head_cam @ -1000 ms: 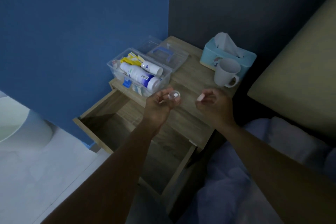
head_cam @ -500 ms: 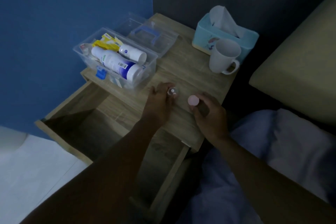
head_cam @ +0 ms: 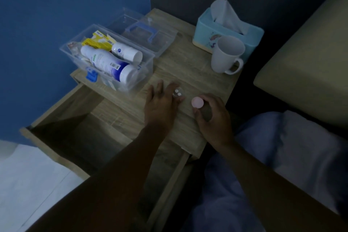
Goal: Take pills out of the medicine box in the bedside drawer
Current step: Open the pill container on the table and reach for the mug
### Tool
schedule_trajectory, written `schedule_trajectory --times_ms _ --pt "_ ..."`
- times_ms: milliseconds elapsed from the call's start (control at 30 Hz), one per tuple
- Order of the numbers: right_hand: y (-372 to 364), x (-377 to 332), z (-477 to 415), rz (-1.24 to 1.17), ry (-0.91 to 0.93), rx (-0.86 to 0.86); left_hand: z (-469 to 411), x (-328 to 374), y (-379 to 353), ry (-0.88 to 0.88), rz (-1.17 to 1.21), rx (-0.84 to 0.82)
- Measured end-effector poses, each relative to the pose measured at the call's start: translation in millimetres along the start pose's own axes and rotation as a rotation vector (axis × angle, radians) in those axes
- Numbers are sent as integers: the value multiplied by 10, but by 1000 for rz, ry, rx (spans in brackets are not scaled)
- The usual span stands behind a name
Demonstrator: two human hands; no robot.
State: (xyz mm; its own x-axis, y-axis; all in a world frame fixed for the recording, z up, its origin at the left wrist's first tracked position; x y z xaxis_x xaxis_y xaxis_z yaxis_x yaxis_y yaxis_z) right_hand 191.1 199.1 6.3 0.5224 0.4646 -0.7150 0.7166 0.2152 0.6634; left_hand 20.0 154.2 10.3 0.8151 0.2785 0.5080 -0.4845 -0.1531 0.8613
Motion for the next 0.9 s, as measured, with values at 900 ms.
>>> schedule_trajectory --times_ms 900 --pt "464 -400 -549 79 79 283 484 -319 250 -55 -290 -182"
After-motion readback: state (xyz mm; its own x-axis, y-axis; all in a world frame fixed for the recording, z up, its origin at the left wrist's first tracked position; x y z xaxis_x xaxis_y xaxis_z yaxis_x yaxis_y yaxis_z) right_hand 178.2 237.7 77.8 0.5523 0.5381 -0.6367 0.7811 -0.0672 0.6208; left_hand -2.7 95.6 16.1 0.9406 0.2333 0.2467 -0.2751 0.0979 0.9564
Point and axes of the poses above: each hand's wrist, its own z-axis away from the middle knuckle, its own y-axis out of the back of the hand, x = y × z, the point moved 3 cm from there along -z, towards the middle knuckle, and after that the axes turned 7 degrees about -x, right-handed, at the moved point
